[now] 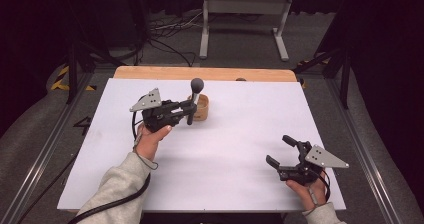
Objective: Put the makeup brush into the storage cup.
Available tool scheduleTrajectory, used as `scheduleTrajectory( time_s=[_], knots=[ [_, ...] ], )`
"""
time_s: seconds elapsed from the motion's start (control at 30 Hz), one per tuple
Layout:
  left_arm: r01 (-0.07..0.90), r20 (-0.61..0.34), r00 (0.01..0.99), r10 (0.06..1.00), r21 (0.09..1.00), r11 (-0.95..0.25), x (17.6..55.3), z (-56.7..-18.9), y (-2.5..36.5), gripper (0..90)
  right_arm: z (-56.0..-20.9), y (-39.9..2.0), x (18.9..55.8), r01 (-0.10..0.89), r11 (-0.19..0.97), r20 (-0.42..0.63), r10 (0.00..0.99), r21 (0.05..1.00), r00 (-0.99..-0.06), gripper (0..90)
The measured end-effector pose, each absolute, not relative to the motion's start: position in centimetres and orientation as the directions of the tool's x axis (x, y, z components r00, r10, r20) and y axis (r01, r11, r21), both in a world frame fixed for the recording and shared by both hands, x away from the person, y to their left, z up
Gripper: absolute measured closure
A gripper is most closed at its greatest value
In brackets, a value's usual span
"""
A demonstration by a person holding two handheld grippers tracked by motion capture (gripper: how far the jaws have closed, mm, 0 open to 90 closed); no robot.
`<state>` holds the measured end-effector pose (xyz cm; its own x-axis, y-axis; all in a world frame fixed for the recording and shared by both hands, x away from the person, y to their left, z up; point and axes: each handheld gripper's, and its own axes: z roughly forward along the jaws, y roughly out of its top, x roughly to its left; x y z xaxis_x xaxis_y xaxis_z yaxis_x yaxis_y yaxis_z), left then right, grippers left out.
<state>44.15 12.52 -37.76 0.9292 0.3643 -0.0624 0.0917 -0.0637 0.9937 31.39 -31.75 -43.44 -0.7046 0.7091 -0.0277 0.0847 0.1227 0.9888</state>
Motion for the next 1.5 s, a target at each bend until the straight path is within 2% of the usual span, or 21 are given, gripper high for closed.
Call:
scheduleTrajectory(
  time_s=[0.73, 1.5],
  knots=[
    [0.102, -0.059, 0.881, 0.47, 0.993, -0.067, 46.9, -37.2, 11.1, 73.7, -43.5, -31.7, 31.3, 0.088, 0.123, -0.023, 0.696, 0.988, -0.717, 8.9],
    [0.132, -0.084, 0.873, 0.48, 0.989, -0.068, 49.9, -37.0, 10.1, 73.7, -43.5, -31.7, 31.2, 0.087, 0.117, -0.017, 0.685, 0.989, -0.728, 8.9]
  ],
)
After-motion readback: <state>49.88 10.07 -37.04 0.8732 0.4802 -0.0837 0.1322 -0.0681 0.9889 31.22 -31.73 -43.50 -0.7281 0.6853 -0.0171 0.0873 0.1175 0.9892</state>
